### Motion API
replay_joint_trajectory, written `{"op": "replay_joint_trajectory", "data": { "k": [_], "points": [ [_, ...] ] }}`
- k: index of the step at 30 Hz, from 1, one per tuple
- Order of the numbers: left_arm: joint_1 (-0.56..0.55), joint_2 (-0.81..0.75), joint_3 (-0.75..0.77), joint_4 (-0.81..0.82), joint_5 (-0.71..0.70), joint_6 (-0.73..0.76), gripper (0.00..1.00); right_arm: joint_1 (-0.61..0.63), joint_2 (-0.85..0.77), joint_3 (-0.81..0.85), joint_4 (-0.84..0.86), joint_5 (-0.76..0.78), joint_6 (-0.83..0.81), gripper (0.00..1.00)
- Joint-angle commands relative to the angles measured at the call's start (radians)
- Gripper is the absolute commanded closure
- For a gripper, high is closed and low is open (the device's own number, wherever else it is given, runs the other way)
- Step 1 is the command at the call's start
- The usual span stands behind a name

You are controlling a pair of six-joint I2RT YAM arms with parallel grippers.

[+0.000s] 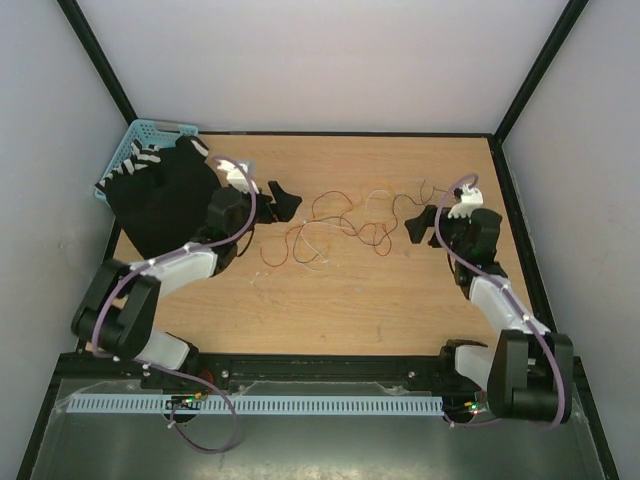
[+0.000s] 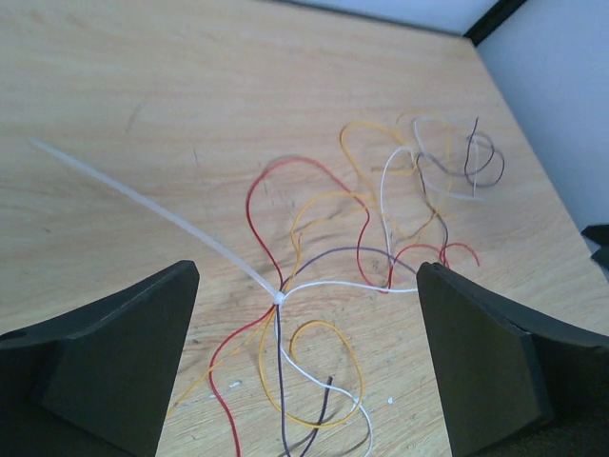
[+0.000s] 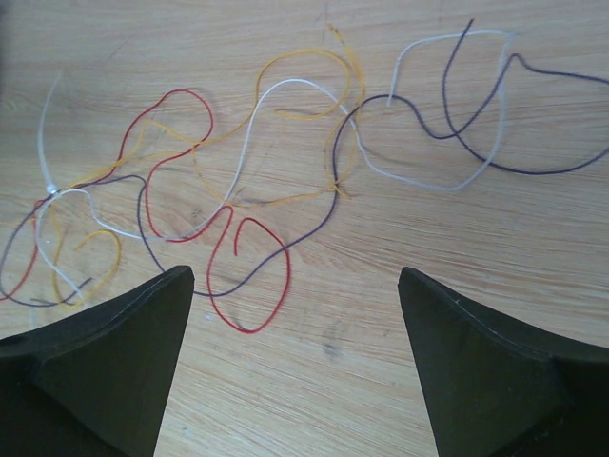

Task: Zip-tie the wires
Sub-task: Place the cable at the center of the board, then reset both arms

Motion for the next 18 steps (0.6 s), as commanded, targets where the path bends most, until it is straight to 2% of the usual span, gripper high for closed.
{"op": "replay_joint_trajectory", "data": {
  "k": [1,7,12,15,18],
  "points": [
    [0.007,-0.157,-0.068,0.052,-0.103,0.090,0.01,-0.003,-0.103,-0.156,0.284,0.093,-0.028,0.01],
    [0.002,-0.406,-0.170,0.050,-0.239,0.158,0.01,-0.003,-0.057,-0.267,0.435,0.154,-0.057,0.01],
    [0.000,-0.581,-0.260,0.045,-0.341,0.234,0.01,0.000,0.074,-0.382,0.766,0.165,-0.008,0.01],
    [-0.002,-0.659,-0.285,0.008,-0.391,0.277,0.01,0.028,0.144,-0.416,0.876,0.213,-0.033,0.01],
    [-0.002,-0.710,-0.301,-0.011,-0.425,0.306,0.01,0.072,0.116,-0.402,0.819,0.236,-0.091,0.01]
  ]
}}
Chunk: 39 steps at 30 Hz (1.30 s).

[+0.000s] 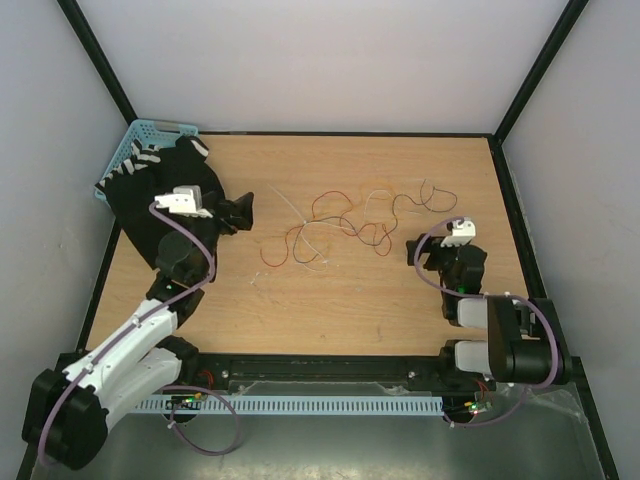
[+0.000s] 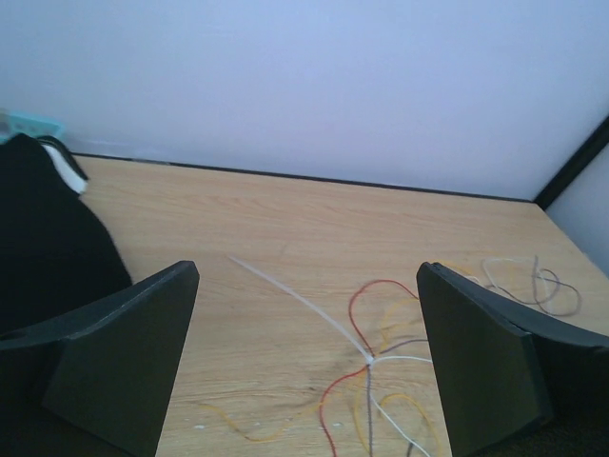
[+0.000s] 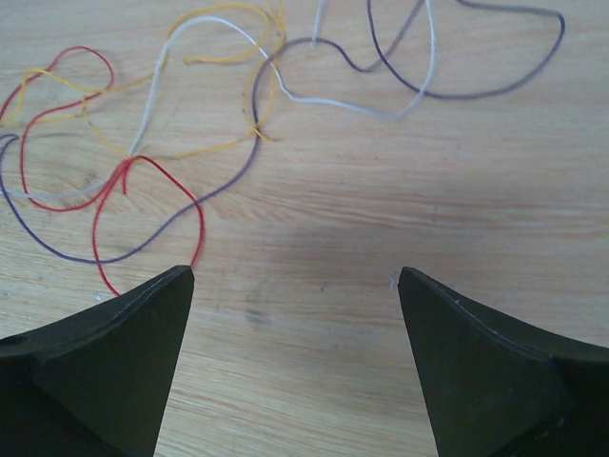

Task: Zip-tie the wires
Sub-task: Reset both arms

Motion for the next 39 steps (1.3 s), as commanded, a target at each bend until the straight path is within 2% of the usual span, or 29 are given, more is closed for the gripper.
{"op": "replay_joint_trajectory", "data": {
  "k": [1,4,10,12,17,18,21,22,25,28,33,39],
  "points": [
    [-0.002,-0.073,-0.028,-0.016,-0.086,0.087,0.01,0.081,-0.038,-0.010,0.161,0.087,-0.093,0.01],
    [-0.002,-0.106,-0.034,-0.015,-0.085,0.118,0.01,0.150,-0.086,-0.063,0.223,0.190,-0.157,0.01],
    [-0.002,-0.155,-0.046,-0.036,-0.114,0.158,0.01,0.177,-0.089,-0.175,0.439,0.300,-0.198,0.01],
    [-0.002,-0.168,-0.051,-0.043,-0.136,0.166,0.01,0.179,-0.017,-0.195,0.543,0.327,-0.190,0.01],
    [-0.002,-0.179,-0.057,-0.059,-0.190,0.203,0.01,0.183,0.280,-0.169,0.828,0.320,-0.193,0.01],
    [-0.002,-0.176,-0.059,-0.061,-0.205,0.212,0.01,0.183,0.272,-0.164,0.806,0.327,-0.190,0.01],
    [-0.001,-0.145,-0.037,-0.116,-0.304,0.245,0.01,0.183,0.157,-0.070,0.471,0.334,-0.183,0.01],
    [-0.001,-0.130,-0.024,-0.145,-0.341,0.263,0.01,0.183,0.164,-0.030,0.407,0.328,-0.184,0.01],
    [0.007,-0.082,-0.022,-0.177,-0.458,0.322,0.01,0.183,0.207,0.016,0.387,0.287,-0.200,0.01],
    [0.039,-0.052,-0.053,-0.181,-0.496,0.353,0.01,0.184,0.189,0.018,0.354,0.296,-0.195,0.01],
    [0.146,0.019,-0.090,-0.213,-0.450,0.295,0.01,0.183,0.194,0.023,0.351,0.298,-0.194,0.01],
    [0.348,0.257,-0.073,-0.179,-0.195,0.168,0.01,0.184,0.197,0.021,0.358,0.299,-0.194,0.01]
  ]
}}
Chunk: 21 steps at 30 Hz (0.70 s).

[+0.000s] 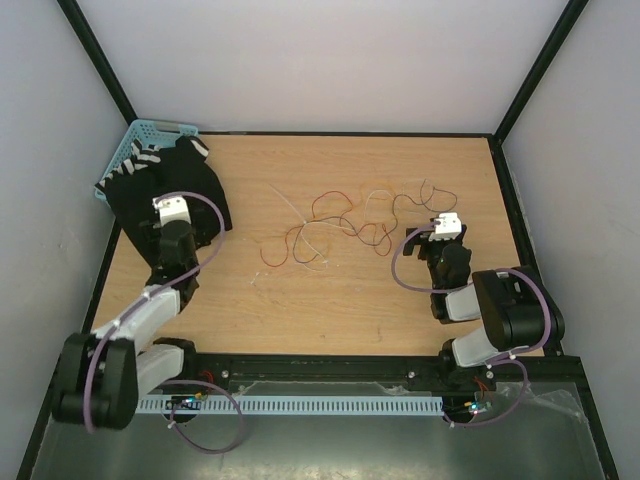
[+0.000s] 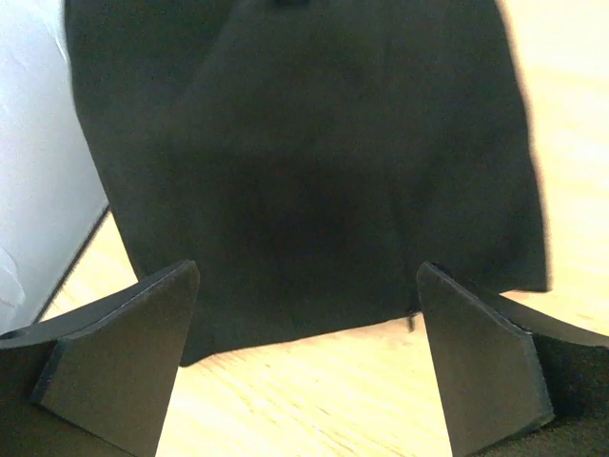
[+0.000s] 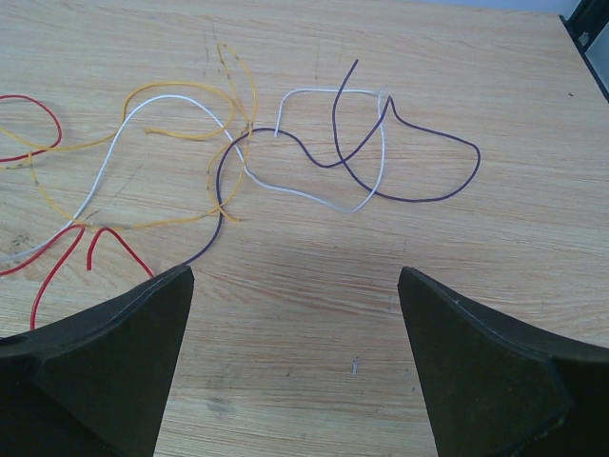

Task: Zip-tie the wires
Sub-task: Reset both arms

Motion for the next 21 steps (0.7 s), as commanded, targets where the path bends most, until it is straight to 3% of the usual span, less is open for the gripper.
{"op": "replay_joint_trajectory", "data": {
  "k": [1,4,10,13,16,21],
  "points": [
    [0.114,0.164,0.002,0.064,0.214,-0.086,0.01,0.005,-0.003,0.006,0.005,-0.004,-0.005,0.01],
    [0.128,0.303,-0.044,0.307,0.303,-0.020,0.01,0.007,-0.003,0.006,0.006,-0.004,-0.005,0.01],
    [0.116,0.467,-0.115,0.641,0.390,0.056,0.01,0.007,-0.002,0.017,-0.013,-0.007,-0.005,0.01],
    [0.116,0.541,-0.076,0.658,0.382,0.062,0.01,0.007,-0.001,0.017,-0.013,-0.006,-0.005,0.01],
    [0.118,0.517,-0.005,0.472,0.411,0.055,0.01,0.007,-0.001,0.017,-0.013,-0.006,-0.005,0.01],
    [0.135,0.528,0.035,0.398,0.438,0.046,0.01,0.007,-0.003,0.017,-0.012,-0.007,-0.005,0.01]
  ]
}}
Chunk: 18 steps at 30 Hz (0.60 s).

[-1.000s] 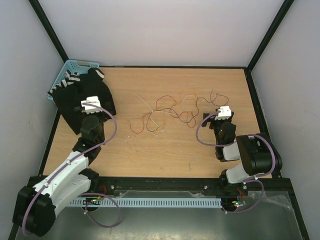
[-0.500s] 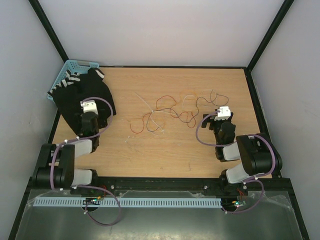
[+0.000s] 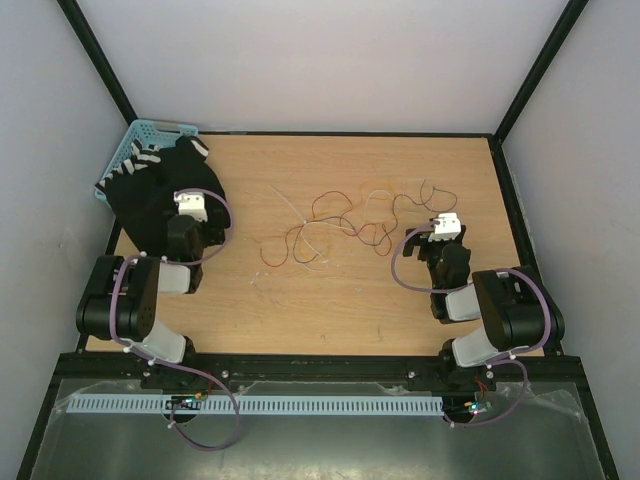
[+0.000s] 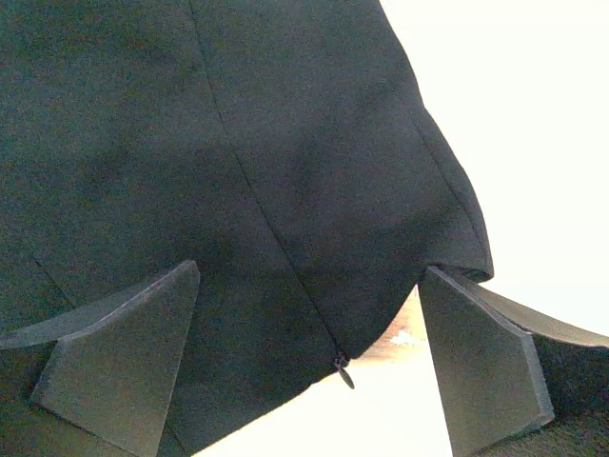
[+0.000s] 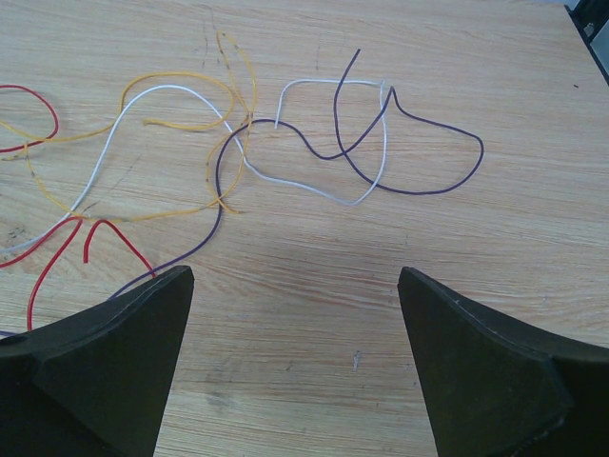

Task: Zip-tie the wires
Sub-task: Reset both arms

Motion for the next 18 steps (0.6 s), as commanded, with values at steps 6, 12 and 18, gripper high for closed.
{"op": "replay_joint_trajectory", "data": {
  "k": [6,12,18],
  "points": [
    [0.011,-0.007,0.024,-0.036,0.034,0.004,0.01,0.006,-0.003,0.014,0.012,-0.009,-0.006,0.01],
    [0.000,-0.004,0.027,-0.034,0.016,0.010,0.01,0.005,-0.003,0.013,0.011,-0.009,-0.006,0.01],
    [0.000,-0.005,0.027,-0.035,0.017,0.011,0.01,0.005,-0.003,0.014,0.013,-0.008,-0.006,0.01]
  ]
}}
